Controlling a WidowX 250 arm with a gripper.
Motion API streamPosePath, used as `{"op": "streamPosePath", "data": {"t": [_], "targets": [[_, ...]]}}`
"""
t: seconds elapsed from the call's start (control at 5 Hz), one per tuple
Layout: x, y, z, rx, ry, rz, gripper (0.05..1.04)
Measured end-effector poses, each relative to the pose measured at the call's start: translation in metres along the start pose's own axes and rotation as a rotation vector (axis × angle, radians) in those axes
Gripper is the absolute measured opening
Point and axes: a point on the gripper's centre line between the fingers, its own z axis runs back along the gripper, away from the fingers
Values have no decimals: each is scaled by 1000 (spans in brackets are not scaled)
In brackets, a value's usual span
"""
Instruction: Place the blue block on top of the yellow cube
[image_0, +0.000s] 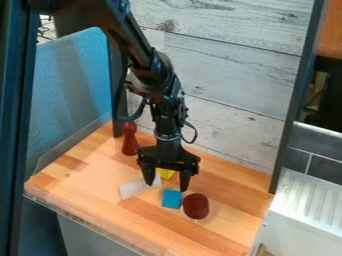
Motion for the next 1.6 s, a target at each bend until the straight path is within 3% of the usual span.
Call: {"op": "streamPosePath", "data": {"t": [0.4,0.6,0.8,1.0,1.2,1.6], "targets": [[-3,5,-21,34,-5,-18,990],[-3,8,-25,48,-7,-36,919],[-4,7,-25,33,1,-55,620],[1,4,-5,-2,-13,-114,557],[19,2,27,-62,-55,-130,557],[49,6,58,-97,-87,-260,557]]}}
